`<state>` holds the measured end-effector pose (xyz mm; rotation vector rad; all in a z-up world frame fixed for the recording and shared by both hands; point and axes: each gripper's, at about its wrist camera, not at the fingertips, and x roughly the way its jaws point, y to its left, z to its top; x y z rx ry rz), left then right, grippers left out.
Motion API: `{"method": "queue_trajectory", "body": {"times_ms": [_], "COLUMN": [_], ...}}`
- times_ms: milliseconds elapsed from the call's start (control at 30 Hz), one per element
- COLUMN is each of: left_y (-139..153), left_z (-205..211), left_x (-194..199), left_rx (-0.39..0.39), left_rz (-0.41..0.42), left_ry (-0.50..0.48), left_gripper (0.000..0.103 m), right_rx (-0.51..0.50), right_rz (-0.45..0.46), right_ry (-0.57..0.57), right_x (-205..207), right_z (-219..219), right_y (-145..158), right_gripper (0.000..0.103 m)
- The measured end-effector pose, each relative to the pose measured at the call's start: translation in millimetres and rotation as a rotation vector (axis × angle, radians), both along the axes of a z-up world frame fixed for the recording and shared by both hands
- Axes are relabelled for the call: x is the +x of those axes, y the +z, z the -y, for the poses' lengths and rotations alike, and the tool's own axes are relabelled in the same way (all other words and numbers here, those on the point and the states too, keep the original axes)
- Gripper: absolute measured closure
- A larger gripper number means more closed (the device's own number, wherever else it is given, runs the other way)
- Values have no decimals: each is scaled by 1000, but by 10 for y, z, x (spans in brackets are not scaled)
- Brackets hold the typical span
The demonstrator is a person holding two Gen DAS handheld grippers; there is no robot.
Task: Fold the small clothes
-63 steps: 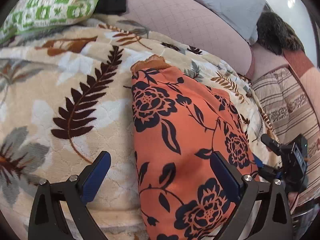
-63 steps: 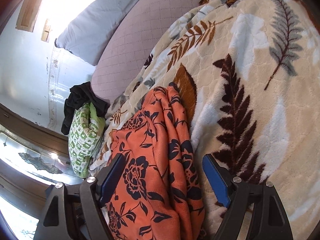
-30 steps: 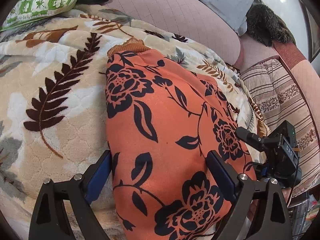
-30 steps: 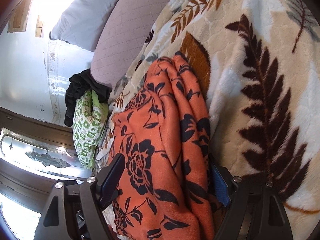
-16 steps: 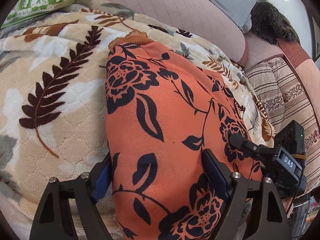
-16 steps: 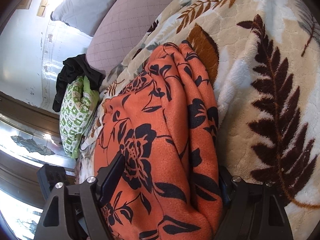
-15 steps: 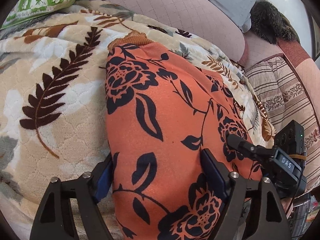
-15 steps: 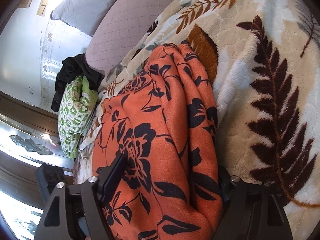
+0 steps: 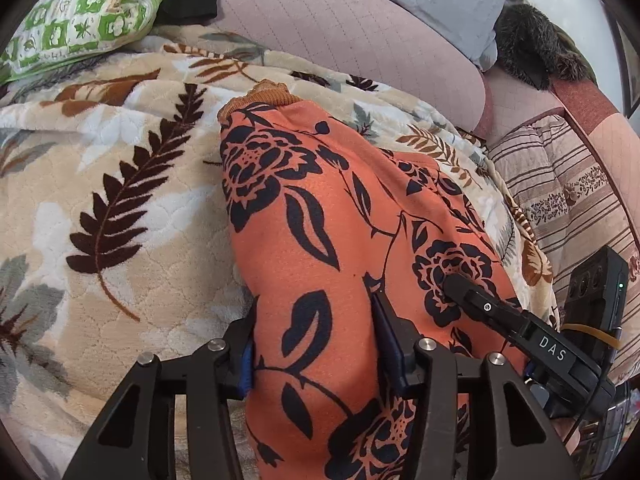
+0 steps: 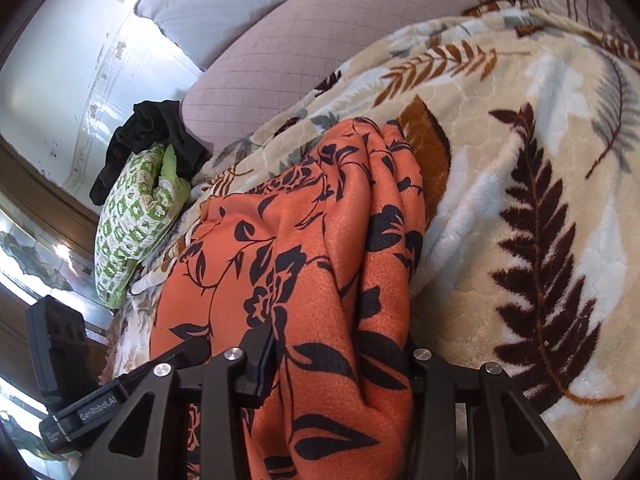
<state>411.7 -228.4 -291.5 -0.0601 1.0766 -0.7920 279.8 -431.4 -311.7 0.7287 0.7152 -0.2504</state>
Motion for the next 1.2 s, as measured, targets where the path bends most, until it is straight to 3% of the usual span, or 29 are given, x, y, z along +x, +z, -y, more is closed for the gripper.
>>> {"method": "queue_trajectory", "body": {"times_ms": [267, 733, 1000, 1200], "left_y": [202, 771, 911, 888], "left_z": [-163, -916, -1306, -1643], "left_x": [-146, -516, -856, -1058], "left_rx": [10, 27, 88, 116], "left_rz": [62, 220, 301, 313], "left_ry": [10, 87, 153, 216], "left_gripper": [53, 53, 53, 53], "right_rx": [-32, -27, 0, -1], "right_rz": [45, 184, 216, 217], "right_ry": [18, 95, 141, 192], "right_x": [-43, -128, -288, -354], "right_z": [-143, -796, -1170, -1495], "right_y": [195, 593, 631, 613], "right_gripper": [60, 60, 60, 60]}}
